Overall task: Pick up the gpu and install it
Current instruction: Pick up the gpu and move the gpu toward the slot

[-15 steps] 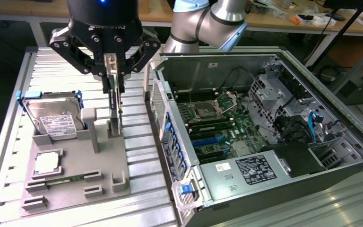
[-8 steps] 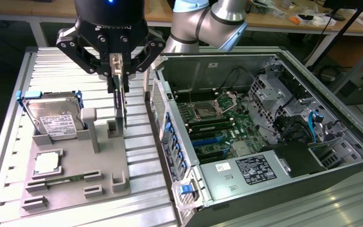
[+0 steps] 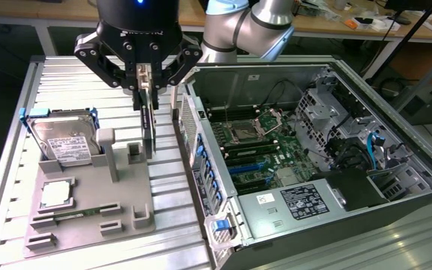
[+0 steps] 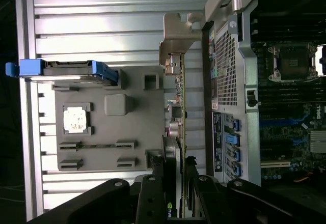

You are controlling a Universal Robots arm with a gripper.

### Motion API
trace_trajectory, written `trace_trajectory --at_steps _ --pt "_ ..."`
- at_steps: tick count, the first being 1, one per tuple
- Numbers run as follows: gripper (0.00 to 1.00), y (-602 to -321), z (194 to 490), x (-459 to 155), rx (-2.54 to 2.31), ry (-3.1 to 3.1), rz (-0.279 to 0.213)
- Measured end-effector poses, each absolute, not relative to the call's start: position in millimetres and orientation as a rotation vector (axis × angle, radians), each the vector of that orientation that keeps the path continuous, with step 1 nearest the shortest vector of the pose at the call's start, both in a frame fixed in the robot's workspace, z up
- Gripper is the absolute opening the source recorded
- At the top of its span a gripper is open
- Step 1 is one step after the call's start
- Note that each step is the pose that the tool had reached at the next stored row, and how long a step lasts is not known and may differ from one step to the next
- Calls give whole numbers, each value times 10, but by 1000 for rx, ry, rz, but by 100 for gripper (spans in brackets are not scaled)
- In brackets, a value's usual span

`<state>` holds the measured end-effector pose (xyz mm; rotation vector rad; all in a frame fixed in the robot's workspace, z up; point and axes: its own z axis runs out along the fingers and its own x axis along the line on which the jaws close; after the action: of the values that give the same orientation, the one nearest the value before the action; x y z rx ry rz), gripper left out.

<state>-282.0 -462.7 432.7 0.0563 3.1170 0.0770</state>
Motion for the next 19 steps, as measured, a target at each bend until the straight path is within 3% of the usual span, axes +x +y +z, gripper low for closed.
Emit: trace_trajectory --at_steps 19 --pt "27 -4627 4327 -2628 56 3119 77"
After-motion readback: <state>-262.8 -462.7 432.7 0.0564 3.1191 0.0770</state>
